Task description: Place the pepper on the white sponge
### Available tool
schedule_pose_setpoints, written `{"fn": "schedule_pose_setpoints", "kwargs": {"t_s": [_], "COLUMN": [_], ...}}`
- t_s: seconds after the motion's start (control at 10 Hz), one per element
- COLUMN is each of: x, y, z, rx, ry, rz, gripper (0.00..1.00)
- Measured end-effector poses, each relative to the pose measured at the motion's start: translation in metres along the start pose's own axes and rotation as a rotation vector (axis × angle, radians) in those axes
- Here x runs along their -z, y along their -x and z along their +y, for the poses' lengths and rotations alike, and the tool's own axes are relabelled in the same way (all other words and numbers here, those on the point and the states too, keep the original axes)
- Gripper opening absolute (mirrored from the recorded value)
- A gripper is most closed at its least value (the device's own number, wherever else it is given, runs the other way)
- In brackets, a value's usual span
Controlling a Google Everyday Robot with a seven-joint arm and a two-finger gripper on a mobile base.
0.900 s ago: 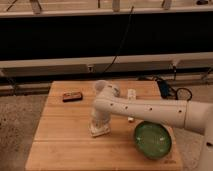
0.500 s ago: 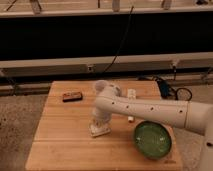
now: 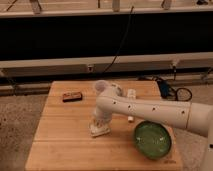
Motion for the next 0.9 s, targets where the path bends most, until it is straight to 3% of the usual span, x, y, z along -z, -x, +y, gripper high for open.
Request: {"fn": "schedule_pose_setpoints", "kwargs": {"t_s": [0.4, 0.5, 0.7, 0.9], "x": [0.0063, 0.0073, 0.0082, 0.0098], "y": [-0.0011, -0.0007, -0.0002, -0.0002], "z": [0.0018, 0.0022, 0.0041, 0.0045], "rx": [0.005, 0.007, 0.01, 0.013], "ry": [-0.003, -0.002, -0.004, -0.007], "rz": [-0.003, -0.004, -0.005, -0.006], "gripper": [0.46, 0.51, 0.46, 0.27]}}
